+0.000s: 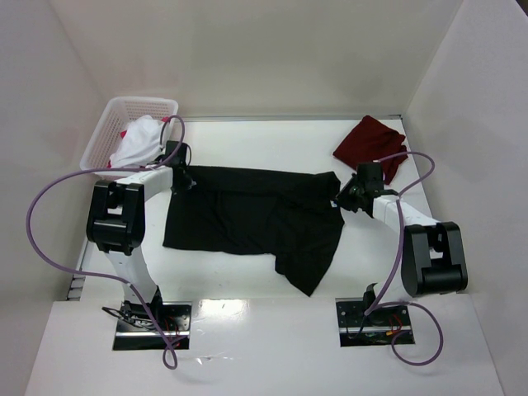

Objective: Fold and stack the t-shirts
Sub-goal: Fold the flattened tshirt in 1/3 of the way, then grap the side of the flattened tshirt closest away from the robot with both arms, then fold the other side of the tshirt into a rectangle, then rotate the tshirt 90 degrees

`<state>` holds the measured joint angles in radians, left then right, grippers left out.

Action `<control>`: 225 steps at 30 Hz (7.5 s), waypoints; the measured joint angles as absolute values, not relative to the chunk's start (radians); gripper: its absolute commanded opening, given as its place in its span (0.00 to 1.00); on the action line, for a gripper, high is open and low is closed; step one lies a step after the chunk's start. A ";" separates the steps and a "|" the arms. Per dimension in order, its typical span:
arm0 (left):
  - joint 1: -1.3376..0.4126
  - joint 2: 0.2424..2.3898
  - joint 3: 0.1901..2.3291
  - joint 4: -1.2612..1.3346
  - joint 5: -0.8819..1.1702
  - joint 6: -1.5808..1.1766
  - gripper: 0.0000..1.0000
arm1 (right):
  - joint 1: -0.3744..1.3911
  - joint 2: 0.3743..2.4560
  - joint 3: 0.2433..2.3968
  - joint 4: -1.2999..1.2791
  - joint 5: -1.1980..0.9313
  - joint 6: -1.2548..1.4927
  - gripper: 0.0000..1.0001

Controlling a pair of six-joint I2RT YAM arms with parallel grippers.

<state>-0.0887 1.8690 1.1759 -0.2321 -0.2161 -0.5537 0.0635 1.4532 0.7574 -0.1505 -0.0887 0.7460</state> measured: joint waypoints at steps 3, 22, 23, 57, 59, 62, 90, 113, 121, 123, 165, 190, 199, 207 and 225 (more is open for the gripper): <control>-0.086 1.869 1.175 -0.234 -0.220 -0.553 0.23 | 0.064 1.449 0.750 -0.151 -0.088 0.745 0.45; -0.101 1.367 1.025 -0.269 -0.225 -0.628 0.95 | 0.174 1.141 0.679 -0.231 -0.072 0.764 1.00; -0.101 1.328 0.989 -0.271 -0.231 -0.643 0.95 | 0.194 1.124 0.670 -0.239 -0.065 0.771 1.00; -0.101 1.135 0.612 -0.538 -0.392 -1.214 0.93 | 0.358 1.025 0.530 -0.422 -0.039 0.922 1.00; -0.101 1.156 0.603 -0.541 -0.390 -1.234 0.91 | 0.358 1.030 0.530 -0.421 -0.042 0.921 1.00; -0.101 1.178 0.586 -0.551 -0.382 -1.243 0.84 | 0.358 1.039 0.530 -0.421 -0.045 0.918 1.00; -0.101 1.235 0.559 -0.480 -0.323 -1.261 0.00 | 0.718 1.143 0.648 -0.749 0.068 1.085 0.90; -0.048 1.227 0.563 -0.405 -0.236 -1.198 0.00 | 0.914 1.322 0.622 -0.791 0.017 1.308 0.56; -0.039 1.227 0.563 -0.395 -0.222 -1.177 0.00 | 0.944 1.342 0.622 -0.774 -0.014 1.336 0.33; -0.039 1.227 0.563 -0.393 -0.221 -1.177 0.00 | 0.945 1.348 0.623 -0.770 -0.023 1.341 0.20; -0.032 1.444 0.996 -0.369 -0.331 -0.966 0.00 | 0.357 1.254 0.911 -0.575 0.210 0.986 0.00; -0.032 1.874 1.282 -0.266 -0.309 -0.838 0.14 | 0.270 1.559 0.952 -0.402 0.175 0.928 0.10; -0.043 1.934 1.359 -0.250 -0.300 -0.759 0.76 | 0.216 1.587 0.987 -0.327 0.172 0.904 0.58; -0.062 1.913 1.423 -0.230 -0.271 -0.707 0.90 | 0.211 1.594 1.021 -0.263 0.154 0.863 0.91; -0.142 1.779 1.386 -0.128 0.279 -0.256 0.96 | 0.259 1.316 0.840 -0.232 0.040 0.881 0.53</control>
